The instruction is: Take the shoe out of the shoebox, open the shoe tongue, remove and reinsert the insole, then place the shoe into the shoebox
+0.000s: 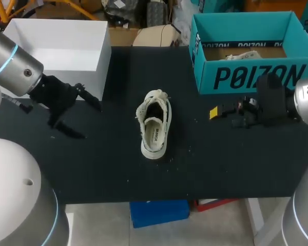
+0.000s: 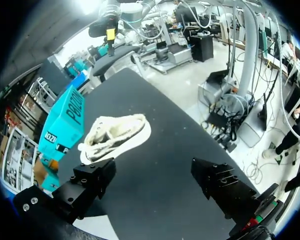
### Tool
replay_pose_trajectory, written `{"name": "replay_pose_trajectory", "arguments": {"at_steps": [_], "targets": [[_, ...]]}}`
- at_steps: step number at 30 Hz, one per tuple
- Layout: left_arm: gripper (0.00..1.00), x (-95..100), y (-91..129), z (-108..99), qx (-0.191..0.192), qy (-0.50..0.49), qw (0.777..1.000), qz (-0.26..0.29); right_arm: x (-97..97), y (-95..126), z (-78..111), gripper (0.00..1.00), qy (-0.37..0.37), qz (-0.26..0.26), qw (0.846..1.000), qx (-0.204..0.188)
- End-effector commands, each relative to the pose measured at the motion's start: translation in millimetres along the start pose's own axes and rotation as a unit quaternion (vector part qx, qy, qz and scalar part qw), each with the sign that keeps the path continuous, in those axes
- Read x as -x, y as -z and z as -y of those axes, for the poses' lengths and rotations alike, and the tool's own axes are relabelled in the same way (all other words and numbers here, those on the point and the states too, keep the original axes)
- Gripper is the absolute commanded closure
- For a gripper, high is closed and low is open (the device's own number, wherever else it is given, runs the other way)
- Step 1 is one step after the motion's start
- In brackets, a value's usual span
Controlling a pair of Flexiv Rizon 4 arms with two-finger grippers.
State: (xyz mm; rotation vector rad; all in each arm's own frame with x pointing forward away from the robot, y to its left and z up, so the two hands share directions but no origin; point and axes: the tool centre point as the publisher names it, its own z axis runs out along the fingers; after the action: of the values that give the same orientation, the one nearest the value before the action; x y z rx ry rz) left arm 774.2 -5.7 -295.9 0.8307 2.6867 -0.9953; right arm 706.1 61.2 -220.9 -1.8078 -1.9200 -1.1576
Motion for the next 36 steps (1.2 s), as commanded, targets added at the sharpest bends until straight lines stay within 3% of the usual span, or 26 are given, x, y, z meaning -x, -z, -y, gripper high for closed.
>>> {"name": "replay_pose_trajectory", "arguments": {"at_steps": [1,4,14,36], "targets": [[0.0,-0.8,-1.0,-9.7,-0.026,0.075,0.997,0.013,-0.4,-0.8,-0.3,0.0,0.0,0.0,1.0,0.0],[0.0,-3.7,3.5,-11.4,-0.045,0.098,0.994,0.022,-0.4,-0.8,-0.3,0.0,0.0,0.0,1.0,0.0],[0.0,-16.7,20.7,-29.5,-0.018,0.159,0.986,0.042,-0.4,-0.8,-0.3,0.0,0.0,0.0,1.0,0.0],[0.0,-16.7,20.7,-29.5,-0.018,0.159,0.986,0.042,-0.4,-0.8,-0.3,0.0,0.0,0.0,1.0,0.0]]}}
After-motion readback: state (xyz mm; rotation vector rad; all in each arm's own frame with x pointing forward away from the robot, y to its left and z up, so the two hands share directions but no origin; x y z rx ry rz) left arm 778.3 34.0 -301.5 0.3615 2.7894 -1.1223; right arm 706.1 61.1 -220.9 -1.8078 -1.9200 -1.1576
